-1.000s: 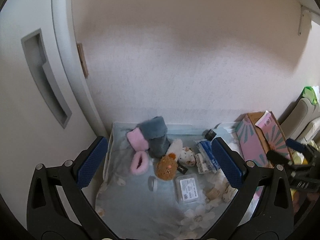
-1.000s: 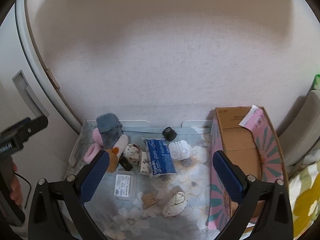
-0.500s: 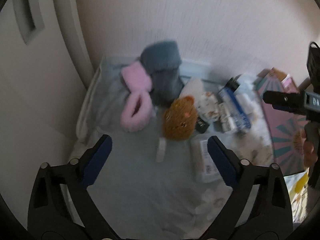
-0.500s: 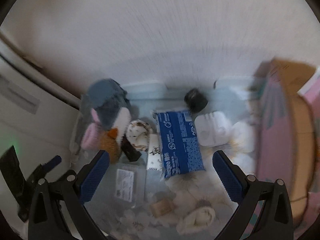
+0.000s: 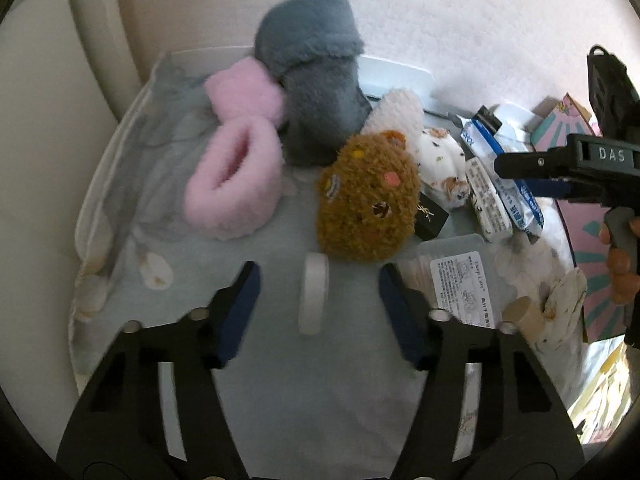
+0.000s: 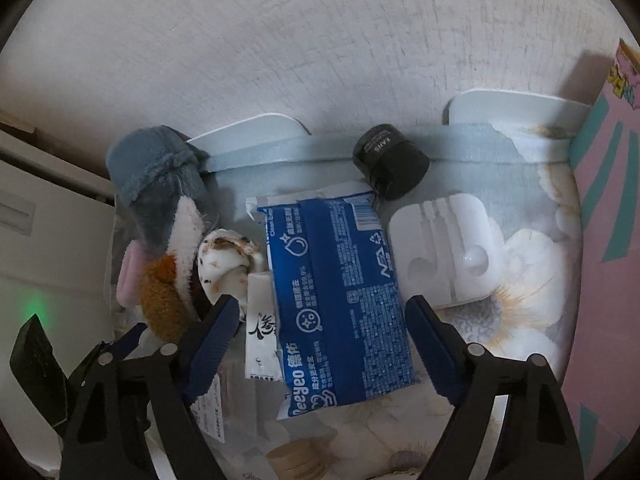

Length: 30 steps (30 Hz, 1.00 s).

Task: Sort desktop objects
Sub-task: 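Close the right gripper on the blue snack packet, then carry the blue packet with the right gripper into the cardboard box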

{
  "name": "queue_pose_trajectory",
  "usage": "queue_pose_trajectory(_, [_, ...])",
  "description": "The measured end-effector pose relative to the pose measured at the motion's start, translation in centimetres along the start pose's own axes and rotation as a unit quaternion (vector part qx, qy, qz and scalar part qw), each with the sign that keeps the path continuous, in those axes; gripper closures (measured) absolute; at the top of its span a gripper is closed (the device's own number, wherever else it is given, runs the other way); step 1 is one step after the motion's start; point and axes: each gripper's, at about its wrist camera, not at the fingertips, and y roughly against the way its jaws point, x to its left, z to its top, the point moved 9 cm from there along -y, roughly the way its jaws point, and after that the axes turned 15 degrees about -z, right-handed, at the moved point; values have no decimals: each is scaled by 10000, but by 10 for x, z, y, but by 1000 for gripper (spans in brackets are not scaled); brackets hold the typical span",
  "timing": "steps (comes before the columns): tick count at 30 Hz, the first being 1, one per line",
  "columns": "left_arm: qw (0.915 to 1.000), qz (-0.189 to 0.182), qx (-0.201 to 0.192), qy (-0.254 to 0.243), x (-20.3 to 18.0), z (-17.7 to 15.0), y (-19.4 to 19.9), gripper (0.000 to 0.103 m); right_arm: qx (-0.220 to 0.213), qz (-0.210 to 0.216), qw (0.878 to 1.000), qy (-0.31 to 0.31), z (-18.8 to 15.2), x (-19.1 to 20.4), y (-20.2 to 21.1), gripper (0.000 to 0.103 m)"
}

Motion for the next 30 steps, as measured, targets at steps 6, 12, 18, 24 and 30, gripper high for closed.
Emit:
queue_pose_trajectory(6, [9999,-81,30,-78,-1,1,-8,76,-75,-251,9995,201,-4,0,2,46])
queue_pose_trajectory(12, [9998,-115,55,-169,-2,0,-13,86,-166,-234,9994,176,-10,5,11,50])
queue_pose_trajectory(18, [9997,-168,-43,-150,-1,3,-2,87,-317,-133,9993,168,-19,16,30,52])
queue_pose_trajectory(24, [9995,-170,-148,-233,-4,11,9,88,-504,-94,9986,138,-8,7,50,53])
queue_pose_trajectory(30, [9992,-206,-223,-257,-11,23,31,90,-771,-13,9970,89,-3,8,94,53])
